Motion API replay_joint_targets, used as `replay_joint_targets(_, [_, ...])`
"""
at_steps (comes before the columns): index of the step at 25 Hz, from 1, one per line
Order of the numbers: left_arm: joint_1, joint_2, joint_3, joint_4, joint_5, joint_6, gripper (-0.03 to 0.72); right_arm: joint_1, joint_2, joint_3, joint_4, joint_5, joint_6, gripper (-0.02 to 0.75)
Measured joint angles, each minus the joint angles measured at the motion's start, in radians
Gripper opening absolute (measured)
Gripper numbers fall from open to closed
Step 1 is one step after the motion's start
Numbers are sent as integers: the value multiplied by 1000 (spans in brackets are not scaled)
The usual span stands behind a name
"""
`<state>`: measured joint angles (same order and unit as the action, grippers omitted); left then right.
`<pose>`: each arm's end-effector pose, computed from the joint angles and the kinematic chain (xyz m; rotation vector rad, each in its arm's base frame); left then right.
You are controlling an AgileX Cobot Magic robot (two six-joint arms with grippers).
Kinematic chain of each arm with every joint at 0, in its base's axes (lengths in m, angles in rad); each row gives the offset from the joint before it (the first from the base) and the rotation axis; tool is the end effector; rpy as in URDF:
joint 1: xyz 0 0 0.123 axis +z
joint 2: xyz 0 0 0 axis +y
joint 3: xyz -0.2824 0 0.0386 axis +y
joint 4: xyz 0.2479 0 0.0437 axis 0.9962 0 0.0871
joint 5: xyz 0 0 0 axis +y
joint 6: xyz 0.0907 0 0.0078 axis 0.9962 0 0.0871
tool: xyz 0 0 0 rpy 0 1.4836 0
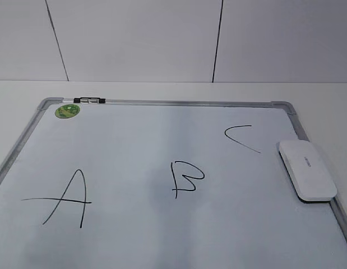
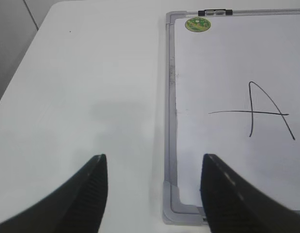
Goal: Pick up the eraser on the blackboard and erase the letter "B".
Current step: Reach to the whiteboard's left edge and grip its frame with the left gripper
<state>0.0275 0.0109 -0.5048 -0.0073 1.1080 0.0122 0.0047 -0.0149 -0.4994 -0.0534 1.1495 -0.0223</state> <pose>-0.0058 -0.0008 0.2748 -0.0155 2.0977 0.0151 -0.0110 -0.0045 0.2699 -0.0228 2.1183 -0.0751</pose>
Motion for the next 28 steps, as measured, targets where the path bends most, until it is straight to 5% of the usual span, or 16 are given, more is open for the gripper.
replay_joint_targets(28, [0, 0, 0, 0, 0, 0, 444, 0, 0, 0, 0, 0, 0, 575])
